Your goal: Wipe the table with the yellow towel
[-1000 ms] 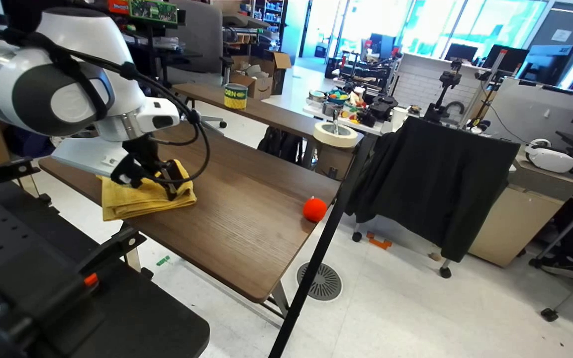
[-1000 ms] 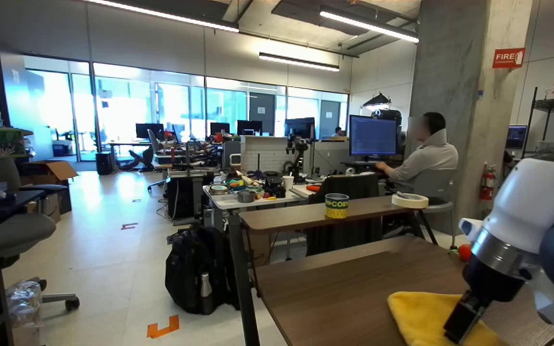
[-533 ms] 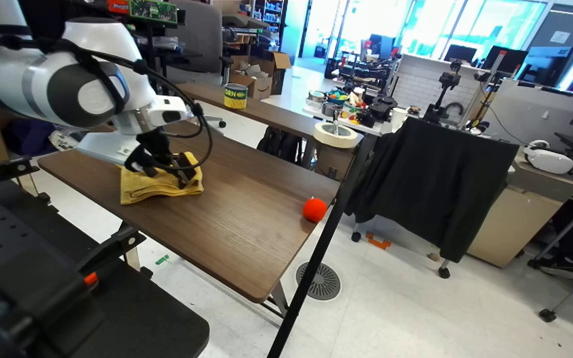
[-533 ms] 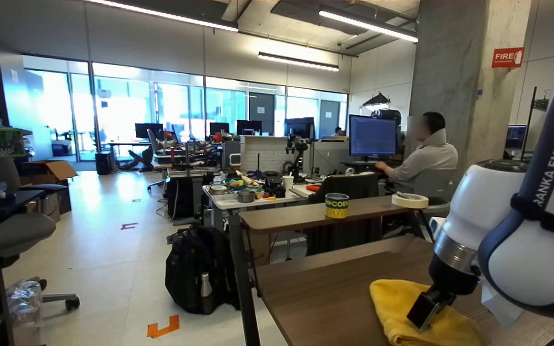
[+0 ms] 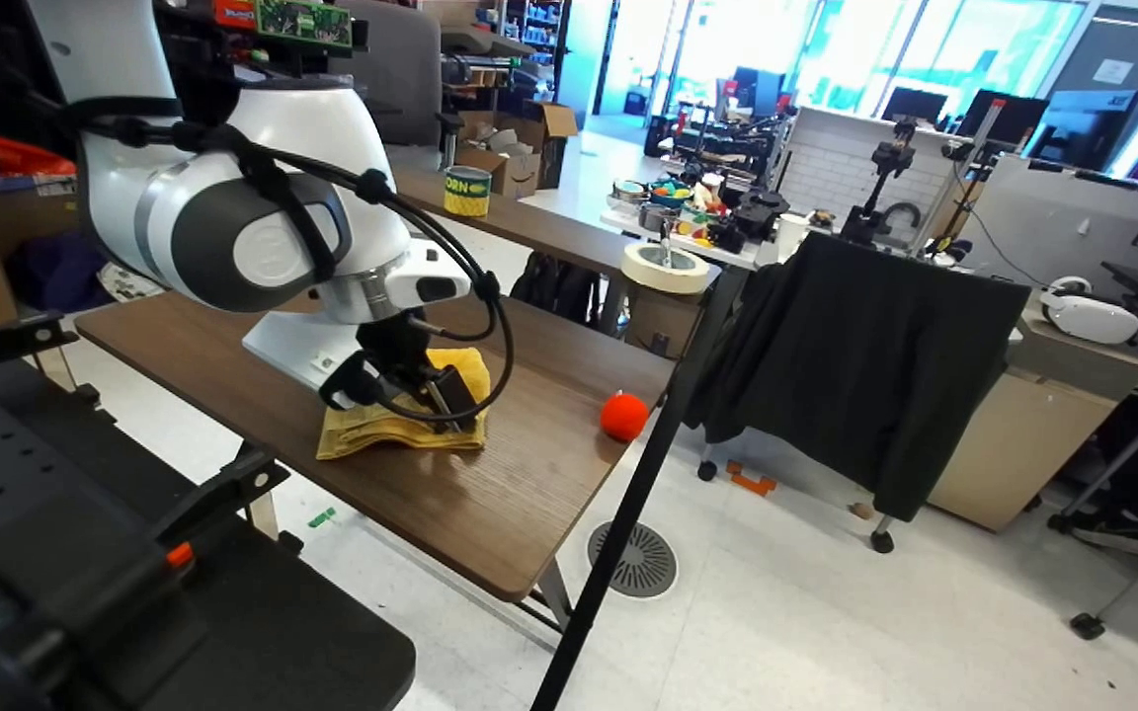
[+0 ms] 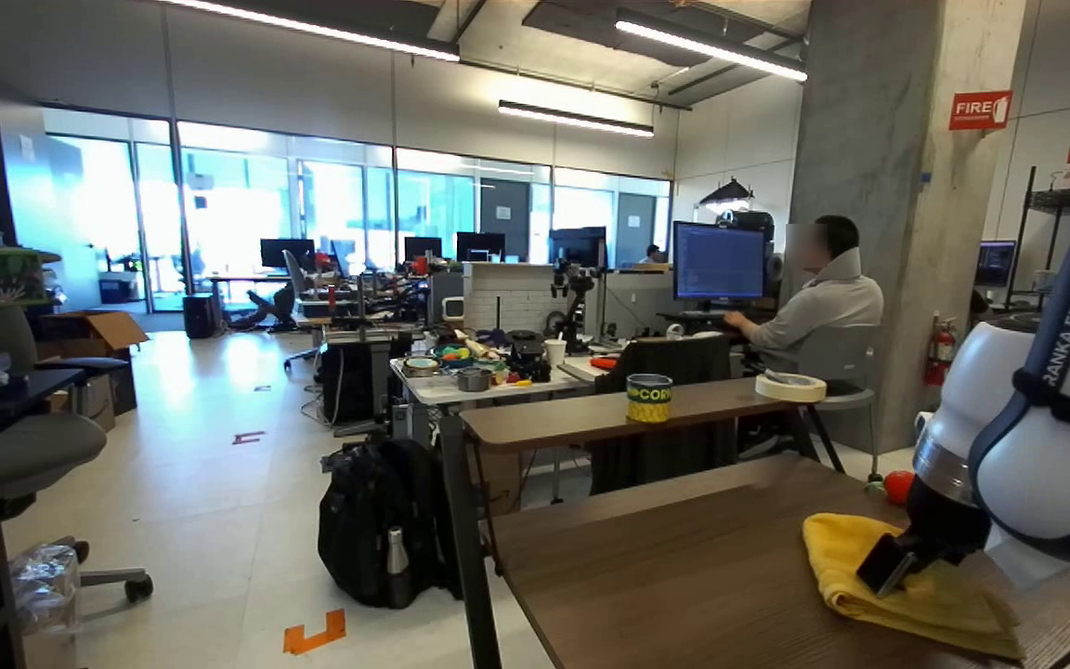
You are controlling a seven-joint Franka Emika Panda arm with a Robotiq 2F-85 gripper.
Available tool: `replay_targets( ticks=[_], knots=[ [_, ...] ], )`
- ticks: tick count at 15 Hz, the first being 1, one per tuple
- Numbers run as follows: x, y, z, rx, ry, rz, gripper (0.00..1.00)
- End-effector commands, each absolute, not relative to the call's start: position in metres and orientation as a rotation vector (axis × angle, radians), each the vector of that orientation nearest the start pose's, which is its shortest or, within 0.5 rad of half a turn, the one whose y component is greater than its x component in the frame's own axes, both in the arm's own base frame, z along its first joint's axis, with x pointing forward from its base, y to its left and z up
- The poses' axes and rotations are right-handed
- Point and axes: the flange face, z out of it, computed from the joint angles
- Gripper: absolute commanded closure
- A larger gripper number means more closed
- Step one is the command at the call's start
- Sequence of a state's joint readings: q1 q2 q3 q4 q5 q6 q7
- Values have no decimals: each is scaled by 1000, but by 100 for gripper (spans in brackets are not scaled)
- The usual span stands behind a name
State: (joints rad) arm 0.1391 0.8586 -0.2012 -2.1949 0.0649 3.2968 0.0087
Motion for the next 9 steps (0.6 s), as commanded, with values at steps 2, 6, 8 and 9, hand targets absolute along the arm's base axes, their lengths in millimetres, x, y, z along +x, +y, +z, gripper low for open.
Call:
replay_targets(
  ticks=[2, 6, 8, 9],
  knots=[
    [547, 70, 68, -3092, -197, -591, 0],
    [542, 50, 54, -3128, -117, -534, 0],
    [541, 35, 51, -3141, -86, -526, 0],
    [542, 32, 51, -3143, -77, -526, 0]
  ],
)
